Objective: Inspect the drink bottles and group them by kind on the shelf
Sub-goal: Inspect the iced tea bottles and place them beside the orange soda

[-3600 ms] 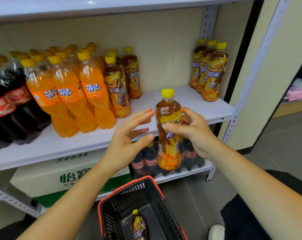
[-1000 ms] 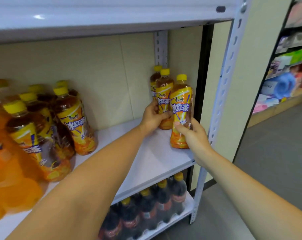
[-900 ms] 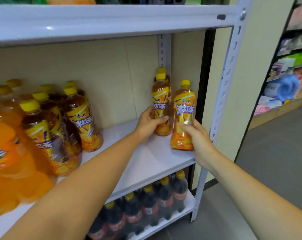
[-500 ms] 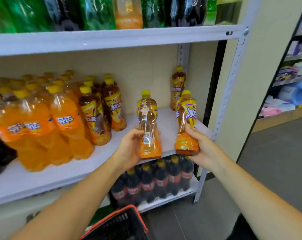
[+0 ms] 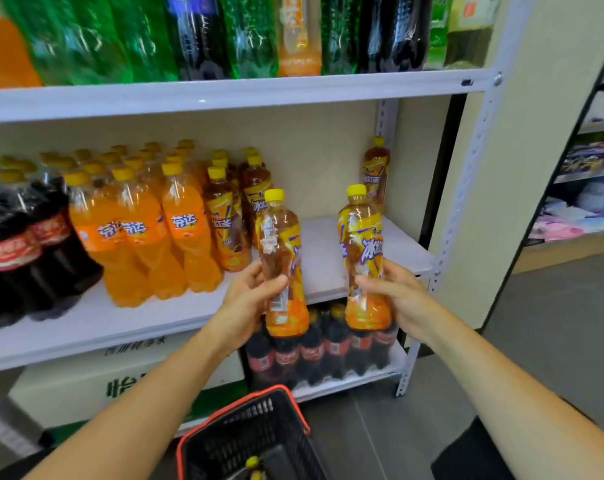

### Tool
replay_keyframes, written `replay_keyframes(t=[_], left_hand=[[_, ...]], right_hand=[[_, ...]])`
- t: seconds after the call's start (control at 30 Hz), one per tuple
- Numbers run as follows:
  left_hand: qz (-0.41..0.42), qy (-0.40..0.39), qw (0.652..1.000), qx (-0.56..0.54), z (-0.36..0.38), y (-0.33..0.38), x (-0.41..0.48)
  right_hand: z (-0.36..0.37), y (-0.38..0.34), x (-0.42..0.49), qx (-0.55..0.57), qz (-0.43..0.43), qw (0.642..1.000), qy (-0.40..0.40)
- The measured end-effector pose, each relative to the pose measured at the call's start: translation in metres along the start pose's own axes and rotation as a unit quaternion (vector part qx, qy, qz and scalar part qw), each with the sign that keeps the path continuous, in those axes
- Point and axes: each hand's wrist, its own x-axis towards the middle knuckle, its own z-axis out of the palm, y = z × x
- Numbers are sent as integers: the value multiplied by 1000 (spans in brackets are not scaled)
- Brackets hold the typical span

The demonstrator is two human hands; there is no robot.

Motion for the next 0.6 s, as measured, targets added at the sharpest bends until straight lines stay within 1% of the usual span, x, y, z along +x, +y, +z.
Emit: replay_keyframes(t=[0.07,0.17,0.23,0.33,0.43,0.53,0.6], left_hand=[[72,8,991,113,-2,6,-4],[160,20,953,258,-5,16,-6],[196,5,932,304,-5,20,-8],[218,-1,922,322,-5,25,-13],[222,4,923,315,-8,27,-16],[189,37,945,264,-10,27,-16],[151,65,967,197,-11,27,-13]], right_hand=[[-1,1,-1,-90,-53,994,38],[-2,-1,-4,-210,-148,964,68],[-1,-2,-6,-242,-199,947,74],[0,-3,-6,-255,-231,935,82],[-1,-4,-6,-270,-225,931,95],[4,-6,-3,-215,-192,954,79],[12,-7,4,-139,-146,977,72]])
